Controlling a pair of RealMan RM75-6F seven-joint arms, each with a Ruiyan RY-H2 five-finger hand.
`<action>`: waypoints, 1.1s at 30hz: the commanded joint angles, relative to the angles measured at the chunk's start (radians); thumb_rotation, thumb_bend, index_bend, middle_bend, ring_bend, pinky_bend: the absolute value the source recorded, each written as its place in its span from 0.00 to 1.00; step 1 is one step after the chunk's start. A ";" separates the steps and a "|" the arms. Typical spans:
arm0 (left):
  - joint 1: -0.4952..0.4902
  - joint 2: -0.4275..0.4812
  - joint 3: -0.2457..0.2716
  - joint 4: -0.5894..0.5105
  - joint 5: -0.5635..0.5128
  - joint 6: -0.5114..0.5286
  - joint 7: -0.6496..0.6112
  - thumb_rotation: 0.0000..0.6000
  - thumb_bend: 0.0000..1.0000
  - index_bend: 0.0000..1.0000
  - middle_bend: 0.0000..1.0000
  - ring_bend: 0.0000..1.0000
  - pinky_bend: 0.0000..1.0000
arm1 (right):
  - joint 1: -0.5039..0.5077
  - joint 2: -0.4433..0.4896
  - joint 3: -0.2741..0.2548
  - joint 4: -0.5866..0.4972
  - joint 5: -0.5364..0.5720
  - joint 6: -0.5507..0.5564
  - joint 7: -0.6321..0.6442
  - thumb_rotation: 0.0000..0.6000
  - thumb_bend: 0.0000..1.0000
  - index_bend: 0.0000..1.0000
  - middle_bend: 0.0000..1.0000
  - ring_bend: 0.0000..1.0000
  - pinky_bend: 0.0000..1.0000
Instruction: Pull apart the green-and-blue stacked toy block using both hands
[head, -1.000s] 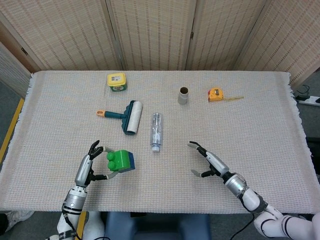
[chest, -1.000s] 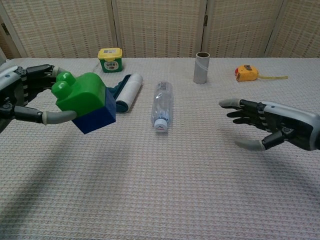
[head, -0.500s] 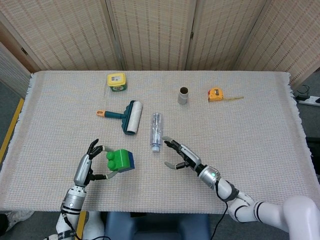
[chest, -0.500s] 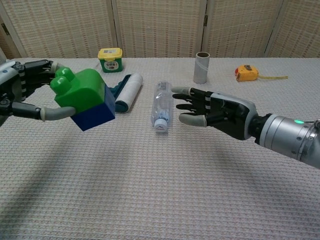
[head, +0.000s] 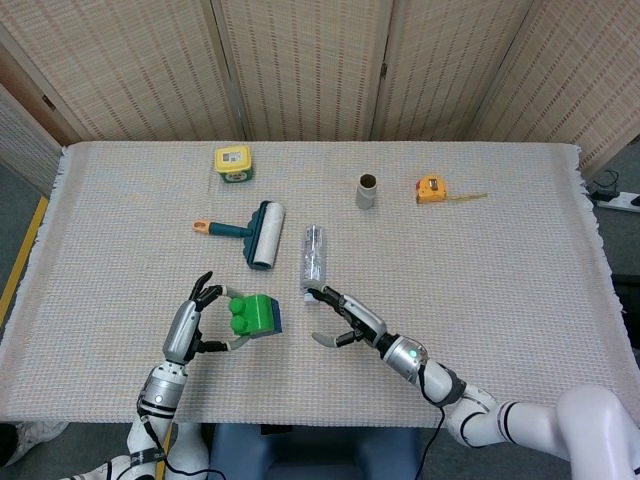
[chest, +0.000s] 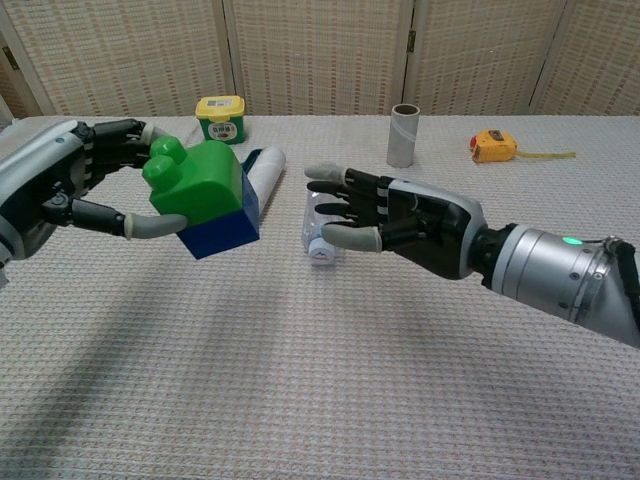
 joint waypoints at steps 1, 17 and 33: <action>-0.004 -0.004 -0.005 -0.009 -0.005 -0.003 0.007 1.00 0.42 0.49 0.78 0.32 0.00 | 0.016 -0.005 0.007 -0.003 0.013 -0.017 -0.005 1.00 0.39 0.00 0.00 0.00 0.00; -0.031 -0.024 -0.013 -0.027 -0.022 -0.033 0.036 1.00 0.42 0.49 0.78 0.33 0.00 | 0.053 -0.037 0.006 -0.013 0.023 -0.025 -0.033 1.00 0.39 0.00 0.00 0.00 0.00; -0.032 -0.028 0.008 -0.067 -0.009 -0.032 0.040 1.00 0.42 0.49 0.78 0.33 0.00 | 0.080 -0.088 0.018 0.007 0.055 -0.054 -0.058 1.00 0.39 0.16 0.06 0.05 0.01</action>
